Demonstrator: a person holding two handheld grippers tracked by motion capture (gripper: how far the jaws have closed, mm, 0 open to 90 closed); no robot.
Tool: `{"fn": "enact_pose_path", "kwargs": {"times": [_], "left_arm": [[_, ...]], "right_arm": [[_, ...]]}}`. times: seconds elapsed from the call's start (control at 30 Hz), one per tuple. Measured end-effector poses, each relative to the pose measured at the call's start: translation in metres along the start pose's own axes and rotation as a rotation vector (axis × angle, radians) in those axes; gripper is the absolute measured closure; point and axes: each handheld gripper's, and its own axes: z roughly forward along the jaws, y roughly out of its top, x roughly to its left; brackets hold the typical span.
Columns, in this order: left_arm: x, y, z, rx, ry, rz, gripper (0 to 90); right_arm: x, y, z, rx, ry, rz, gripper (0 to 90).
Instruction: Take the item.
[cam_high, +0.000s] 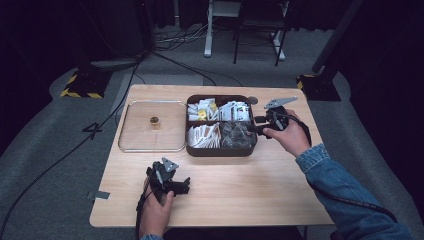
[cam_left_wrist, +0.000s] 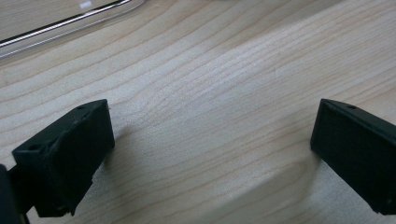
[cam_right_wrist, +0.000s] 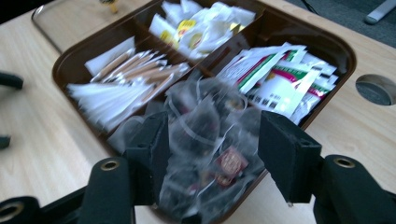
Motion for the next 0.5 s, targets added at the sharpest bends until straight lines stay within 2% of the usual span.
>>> {"fn": "enact_pose_path", "kwargs": {"times": [0.17, 0.33, 0.5], "left_arm": [[0.000, 0.001, 0.001, -0.003, 0.000, -0.003, 0.0], [0.002, 0.003, 0.002, -0.001, -0.005, 0.007, 0.0], [0.002, 0.003, 0.003, -0.002, -0.007, 0.004, 0.0]], "right_arm": [[-0.013, 0.013, 0.012, -0.006, -0.013, 0.043, 44.2], [-0.026, 0.024, 0.026, -0.021, 0.003, 0.131, 44.0], [-0.037, 0.030, 0.043, -0.002, -0.030, 0.152, 44.5]]}}
